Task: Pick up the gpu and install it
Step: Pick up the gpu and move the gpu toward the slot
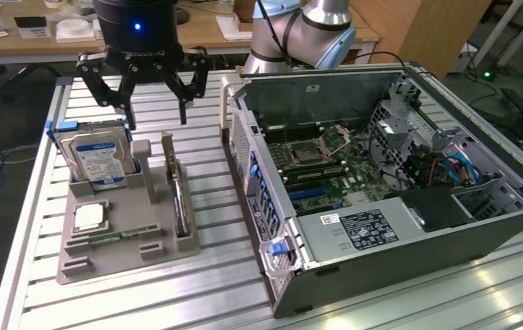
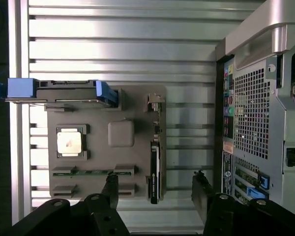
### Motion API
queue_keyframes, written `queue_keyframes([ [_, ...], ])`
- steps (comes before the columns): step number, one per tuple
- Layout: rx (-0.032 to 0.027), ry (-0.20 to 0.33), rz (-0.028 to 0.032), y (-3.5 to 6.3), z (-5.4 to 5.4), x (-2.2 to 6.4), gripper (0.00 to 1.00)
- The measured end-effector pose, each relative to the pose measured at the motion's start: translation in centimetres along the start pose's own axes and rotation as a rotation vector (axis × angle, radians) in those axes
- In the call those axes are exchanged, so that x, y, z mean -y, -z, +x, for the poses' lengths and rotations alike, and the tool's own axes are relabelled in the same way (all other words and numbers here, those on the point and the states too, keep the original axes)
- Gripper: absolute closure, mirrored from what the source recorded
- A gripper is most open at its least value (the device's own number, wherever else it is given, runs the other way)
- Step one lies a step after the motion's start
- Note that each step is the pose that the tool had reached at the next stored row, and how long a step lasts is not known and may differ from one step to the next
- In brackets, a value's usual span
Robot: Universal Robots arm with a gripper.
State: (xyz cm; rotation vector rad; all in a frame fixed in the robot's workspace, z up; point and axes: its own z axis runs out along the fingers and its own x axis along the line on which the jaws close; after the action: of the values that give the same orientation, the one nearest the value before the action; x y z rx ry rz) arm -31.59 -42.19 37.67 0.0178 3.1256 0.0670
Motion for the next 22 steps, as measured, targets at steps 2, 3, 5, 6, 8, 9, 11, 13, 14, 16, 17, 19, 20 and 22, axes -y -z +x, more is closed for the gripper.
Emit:
queue_keyframes([
  [2, -0.0001, 0.000, 0.0001, -0.36, 0.0, 0.16, 0.29],
  [3, -0.0001, 0.000, 0.0001, -0.53, 0.0, 0.23, 0.29],
  [5, -0.0001, 0.000, 0.0001, -0.89, 0.0, 0.31, 0.29],
  [6, -0.0001, 0.000, 0.0001, -1.07, 0.0, 0.33, 0.29],
  [8, 0.0000, 0.000, 0.0001, -1.44, 0.0, 0.36, 0.29],
  [9, -0.0001, 0.000, 0.0001, -1.62, 0.0, 0.37, 0.29],
  [11, -0.0001, 0.000, 0.0001, -1.97, 0.0, 0.53, 0.29],
  [13, 0.0000, 0.000, 0.0000, -2.31, 0.0, 0.72, 0.29],
  [14, -0.0001, 0.000, 0.0001, -2.49, 0.0, 0.81, 0.29],
  [16, -0.0001, 0.000, 0.0001, -2.86, 0.0, 0.86, 0.29],
  [17, -0.0003, 0.000, 0.0005, -3.02, 0.0, 0.88, 0.29],
  [19, -0.0003, 0.000, 0.0004, -3.33, 0.0, 0.90, 0.29],
  [20, -0.0003, 0.000, 0.0004, -3.48, 0.0, 0.91, 0.29],
  [22, -0.0003, 0.000, 0.0005, -3.78, 0.0, 0.94, 0.29],
])
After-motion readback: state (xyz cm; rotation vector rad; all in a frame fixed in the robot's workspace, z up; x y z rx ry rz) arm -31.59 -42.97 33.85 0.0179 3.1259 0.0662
